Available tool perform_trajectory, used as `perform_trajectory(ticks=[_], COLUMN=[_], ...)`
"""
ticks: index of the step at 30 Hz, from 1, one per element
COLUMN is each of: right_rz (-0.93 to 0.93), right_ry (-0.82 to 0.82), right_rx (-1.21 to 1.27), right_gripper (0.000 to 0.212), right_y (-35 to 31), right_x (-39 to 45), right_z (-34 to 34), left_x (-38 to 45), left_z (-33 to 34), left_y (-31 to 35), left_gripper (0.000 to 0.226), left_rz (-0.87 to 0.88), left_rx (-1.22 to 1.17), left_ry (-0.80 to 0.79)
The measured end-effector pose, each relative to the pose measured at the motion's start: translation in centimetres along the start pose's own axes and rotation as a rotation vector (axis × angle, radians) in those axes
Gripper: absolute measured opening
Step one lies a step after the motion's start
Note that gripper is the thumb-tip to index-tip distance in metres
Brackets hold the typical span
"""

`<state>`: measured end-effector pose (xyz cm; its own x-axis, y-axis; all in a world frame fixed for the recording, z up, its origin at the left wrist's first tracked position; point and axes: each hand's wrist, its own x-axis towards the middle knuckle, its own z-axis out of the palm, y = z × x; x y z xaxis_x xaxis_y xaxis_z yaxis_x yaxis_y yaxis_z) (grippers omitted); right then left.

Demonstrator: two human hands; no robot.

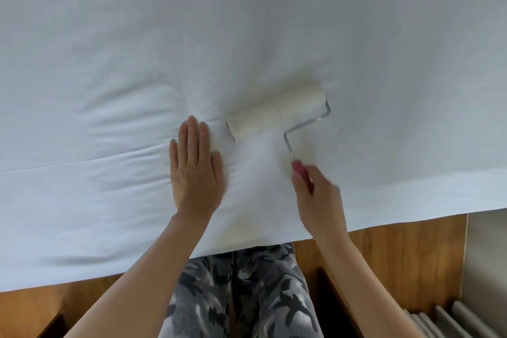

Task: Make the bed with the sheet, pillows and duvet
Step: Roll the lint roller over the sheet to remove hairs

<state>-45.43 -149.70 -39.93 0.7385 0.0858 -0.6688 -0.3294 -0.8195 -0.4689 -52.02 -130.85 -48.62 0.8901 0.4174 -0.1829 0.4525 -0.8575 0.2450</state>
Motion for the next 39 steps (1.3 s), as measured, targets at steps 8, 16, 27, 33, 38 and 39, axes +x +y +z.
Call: perform_trajectory(ticks=[8, 16, 27, 33, 38, 39], right_rz=[-0.109, -0.11, -0.028, 0.023, 0.088, 0.111], right_ry=[0.106, 0.101, -0.038, 0.013, 0.148, 0.17], right_rx=[0.014, 0.008, 0.044, 0.141, 0.143, 0.132], right_gripper=[0.025, 0.025, 0.022, 0.021, 0.007, 0.01], right_y=[-12.8, -10.5, 4.9, 10.2, 14.1, 14.7], right_x=[10.2, 8.7, -2.8, -8.2, -9.0, -8.8], right_z=[1.0, 1.1, -0.1, -2.3, -4.4, -4.8], left_x=[0.0, 0.1, 0.0, 1.0, 2.1, 2.3], left_z=[-0.3, -0.2, -0.5, -0.7, 0.6, 0.8], left_y=[-0.9, -1.1, 0.7, 5.7, 10.1, 10.5], left_gripper=[0.058, 0.058, 0.056, 0.055, 0.055, 0.055], left_rz=[0.066, 0.088, 0.051, 0.255, 0.304, 0.28], left_rx=[0.048, 0.054, 0.021, 0.01, 0.016, 0.02], left_ry=[-0.076, -0.047, 0.024, -0.032, -0.036, -0.036])
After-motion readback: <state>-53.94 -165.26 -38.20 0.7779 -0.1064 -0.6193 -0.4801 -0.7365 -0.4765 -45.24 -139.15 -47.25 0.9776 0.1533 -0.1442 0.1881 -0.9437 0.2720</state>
